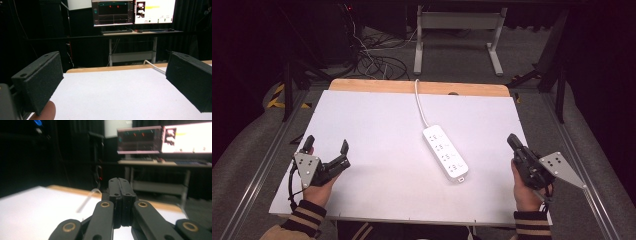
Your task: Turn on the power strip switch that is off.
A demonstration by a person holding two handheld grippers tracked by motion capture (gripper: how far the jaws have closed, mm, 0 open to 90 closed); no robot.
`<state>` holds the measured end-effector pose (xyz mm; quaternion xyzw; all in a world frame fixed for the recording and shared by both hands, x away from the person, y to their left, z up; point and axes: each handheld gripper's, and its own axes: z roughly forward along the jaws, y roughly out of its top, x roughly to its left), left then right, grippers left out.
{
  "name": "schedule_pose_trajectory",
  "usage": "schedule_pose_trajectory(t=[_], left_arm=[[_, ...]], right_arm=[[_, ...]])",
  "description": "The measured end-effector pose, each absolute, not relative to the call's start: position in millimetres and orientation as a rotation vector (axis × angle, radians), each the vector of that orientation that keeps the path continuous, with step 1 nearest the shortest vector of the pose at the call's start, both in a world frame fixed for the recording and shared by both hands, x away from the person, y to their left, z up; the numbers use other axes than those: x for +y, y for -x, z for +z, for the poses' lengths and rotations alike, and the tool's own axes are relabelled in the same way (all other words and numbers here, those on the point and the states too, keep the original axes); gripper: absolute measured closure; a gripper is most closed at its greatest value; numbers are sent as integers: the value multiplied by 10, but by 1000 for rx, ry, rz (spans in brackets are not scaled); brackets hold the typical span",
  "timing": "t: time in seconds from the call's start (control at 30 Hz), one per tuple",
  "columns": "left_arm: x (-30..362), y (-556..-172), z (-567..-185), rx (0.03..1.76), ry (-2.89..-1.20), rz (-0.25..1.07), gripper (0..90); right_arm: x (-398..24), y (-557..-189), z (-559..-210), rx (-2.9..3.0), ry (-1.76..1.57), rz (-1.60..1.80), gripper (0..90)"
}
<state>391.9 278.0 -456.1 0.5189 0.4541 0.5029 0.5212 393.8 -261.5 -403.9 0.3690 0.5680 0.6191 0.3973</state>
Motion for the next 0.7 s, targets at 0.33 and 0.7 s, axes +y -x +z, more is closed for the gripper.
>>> schedule_pose_trajectory(t=[0.33, 0.7], left_arm=[[2777, -3927, -4570, 1095, -1250, 1211, 18], [2839, -3843, -4573, 1101, -1245, 1210, 21]], right_arm=[[-2274, -4012, -3414, 1477, -905, 1475, 900], [-1914, -4484, -3394, 1626, -1042, 1402, 900]])
